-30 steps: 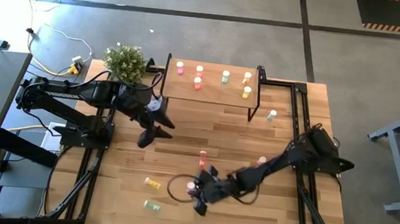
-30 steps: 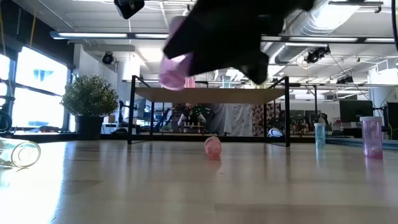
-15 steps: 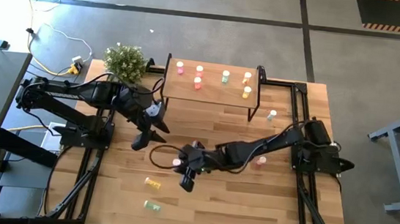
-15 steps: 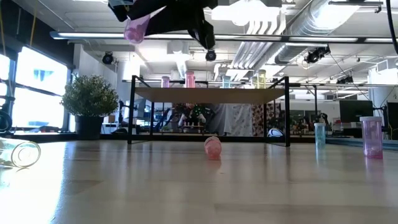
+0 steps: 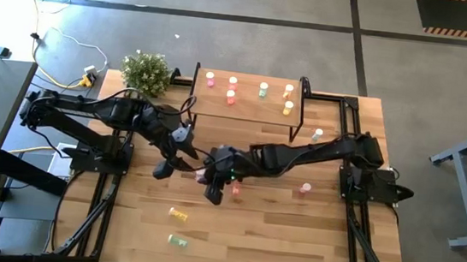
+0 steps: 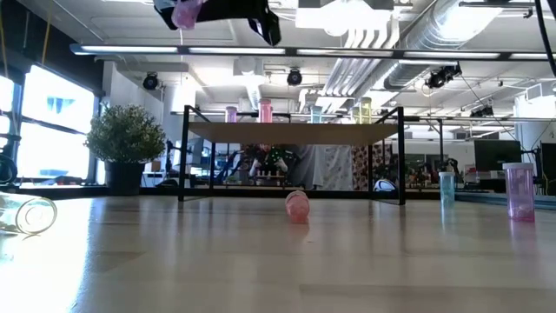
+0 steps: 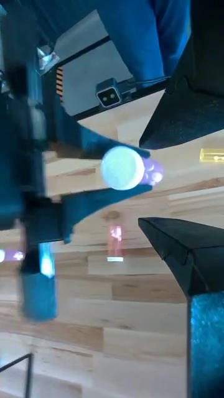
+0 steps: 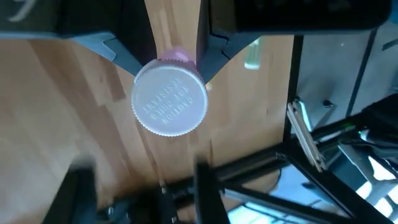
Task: Pick and place medicine bottles onto shelf by color
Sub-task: Put the bottom purple pill bottle on the shelf aligned with the other purple pill bottle
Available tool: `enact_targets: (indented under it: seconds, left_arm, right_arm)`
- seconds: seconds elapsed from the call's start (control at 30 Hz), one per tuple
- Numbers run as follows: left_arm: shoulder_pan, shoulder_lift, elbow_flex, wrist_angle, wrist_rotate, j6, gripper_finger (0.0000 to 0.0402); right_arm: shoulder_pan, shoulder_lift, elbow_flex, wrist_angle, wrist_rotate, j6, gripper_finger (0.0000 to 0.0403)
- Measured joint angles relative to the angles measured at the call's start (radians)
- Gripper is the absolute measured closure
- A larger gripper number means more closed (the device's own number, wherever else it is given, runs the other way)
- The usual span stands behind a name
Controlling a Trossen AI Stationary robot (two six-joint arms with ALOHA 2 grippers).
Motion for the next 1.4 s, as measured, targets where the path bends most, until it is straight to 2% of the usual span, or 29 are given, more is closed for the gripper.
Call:
enact_targets:
  seconds: [0.17, 0.4, 0.83, 1.03, 1.4]
  left_arm:
    - [-0.003, 0.024, 0.000, 0.002, -0.001, -0.003, 0.0220]
    - [-0.003, 0.025, 0.000, 0.001, -0.002, -0.018, 0.0220]
    - [-0.003, 0.025, 0.000, 0.001, -0.002, -0.056, 0.0220]
    - [-0.005, 0.025, 0.000, 0.025, 0.003, -0.049, 0.0220]
    - [-0.005, 0.033, 0.000, 0.061, 0.044, -0.067, 0.0220]
  right_arm:
    - [-0.021, 0.000, 0.052, -0.045, -0.001, -0.052, 0.0320]
    - [-0.034, -0.004, 0.055, -0.063, 0.002, -0.052, 0.0320]
    - [-0.030, -0.008, 0.055, -0.037, -0.014, -0.021, 0.0320]
    - [-0.031, -0.008, 0.055, -0.051, -0.074, 0.022, 0.0320]
    - [-0.032, -0.008, 0.055, -0.068, -0.078, 0.052, 0.0320]
